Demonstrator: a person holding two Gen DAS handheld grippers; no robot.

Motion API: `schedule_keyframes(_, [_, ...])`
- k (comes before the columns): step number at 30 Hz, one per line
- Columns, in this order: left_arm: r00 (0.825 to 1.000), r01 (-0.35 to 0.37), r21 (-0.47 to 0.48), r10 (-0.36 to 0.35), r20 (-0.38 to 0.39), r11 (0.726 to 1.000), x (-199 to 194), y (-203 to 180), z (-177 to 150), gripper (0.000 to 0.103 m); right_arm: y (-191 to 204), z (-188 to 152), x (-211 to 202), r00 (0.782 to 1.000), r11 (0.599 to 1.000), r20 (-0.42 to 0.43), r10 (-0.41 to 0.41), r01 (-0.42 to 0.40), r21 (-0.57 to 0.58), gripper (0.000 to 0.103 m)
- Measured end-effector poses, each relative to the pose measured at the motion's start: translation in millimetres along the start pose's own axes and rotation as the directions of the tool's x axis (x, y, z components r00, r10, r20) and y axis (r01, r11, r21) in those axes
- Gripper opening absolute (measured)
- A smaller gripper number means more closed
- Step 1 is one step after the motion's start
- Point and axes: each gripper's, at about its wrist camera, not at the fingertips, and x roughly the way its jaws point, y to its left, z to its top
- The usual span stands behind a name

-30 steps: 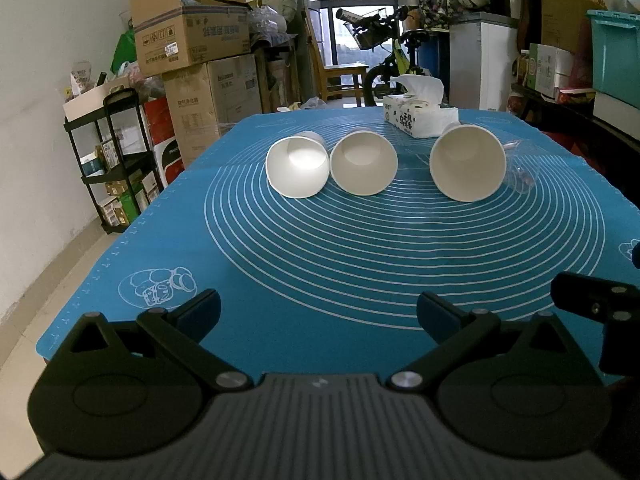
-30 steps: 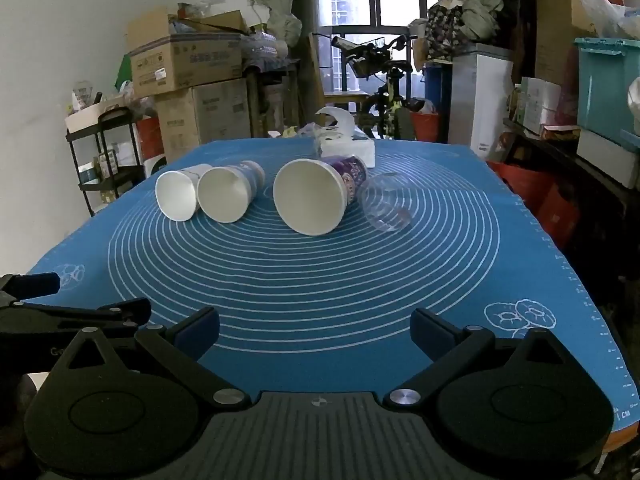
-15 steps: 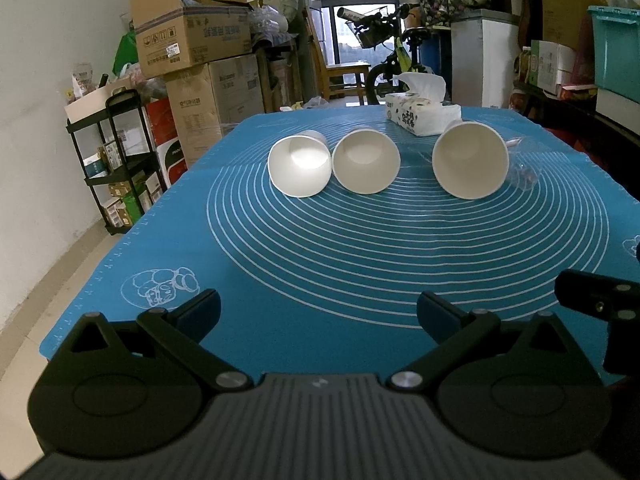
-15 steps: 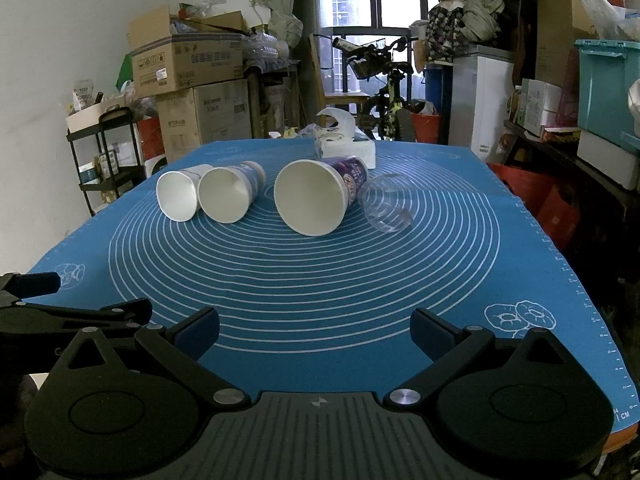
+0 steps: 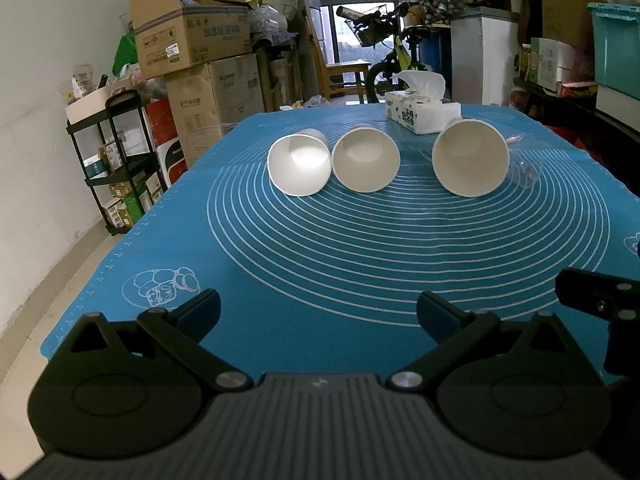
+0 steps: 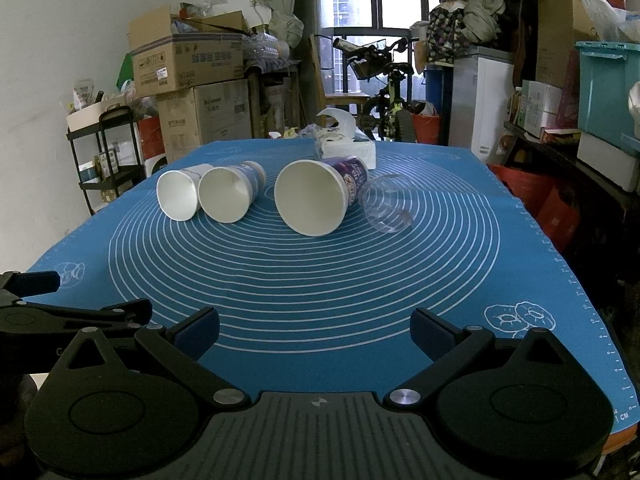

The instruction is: Flip cup upside down

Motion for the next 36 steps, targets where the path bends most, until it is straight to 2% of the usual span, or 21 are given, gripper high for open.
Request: schedule_keyframes(36, [1.000, 0.001, 0.014, -0.001, -0.009, 1.000, 1.8, 0.2, -0.9, 0.103, 1.1, 0.7, 0.9, 1.000, 1.000, -0.001, -0.004, 0.004, -0.005, 0.101])
